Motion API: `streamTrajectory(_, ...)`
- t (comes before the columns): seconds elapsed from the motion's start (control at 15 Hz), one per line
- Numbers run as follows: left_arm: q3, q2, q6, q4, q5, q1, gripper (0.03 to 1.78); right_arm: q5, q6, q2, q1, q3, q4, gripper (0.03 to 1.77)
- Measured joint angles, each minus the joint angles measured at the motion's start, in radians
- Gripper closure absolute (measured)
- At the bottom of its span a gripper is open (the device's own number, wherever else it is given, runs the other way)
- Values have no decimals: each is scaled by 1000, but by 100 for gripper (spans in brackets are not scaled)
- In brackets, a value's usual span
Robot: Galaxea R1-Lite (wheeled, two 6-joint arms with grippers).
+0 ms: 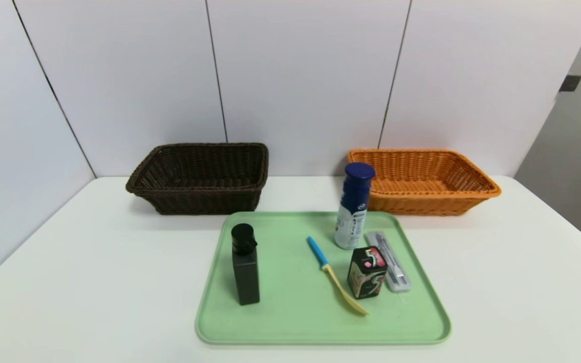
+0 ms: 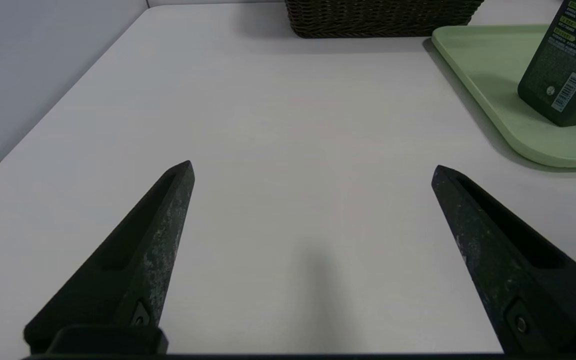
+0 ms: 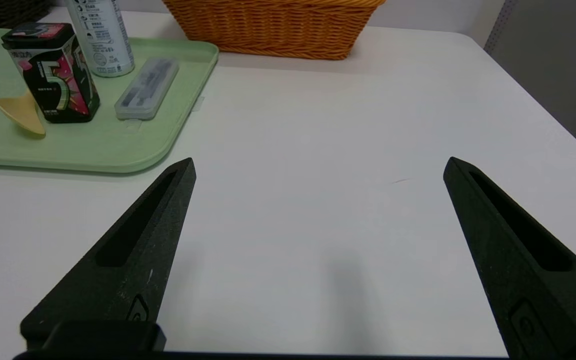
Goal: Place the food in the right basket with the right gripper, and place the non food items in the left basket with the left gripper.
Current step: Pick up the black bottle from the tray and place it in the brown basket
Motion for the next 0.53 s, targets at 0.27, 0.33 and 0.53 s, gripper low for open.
streamTrajectory(0.27, 0, 0, 6, -2, 1, 0, 12, 5, -4, 0, 0, 0, -1, 9)
streamTrajectory(0.33, 0, 0, 6, -2, 0, 0, 12, 5, -3, 0, 0, 0, -3, 9)
streamTrajectory(0.53, 0, 0, 7, 3, -2, 0, 12, 10, -4, 0, 0, -1, 4, 9)
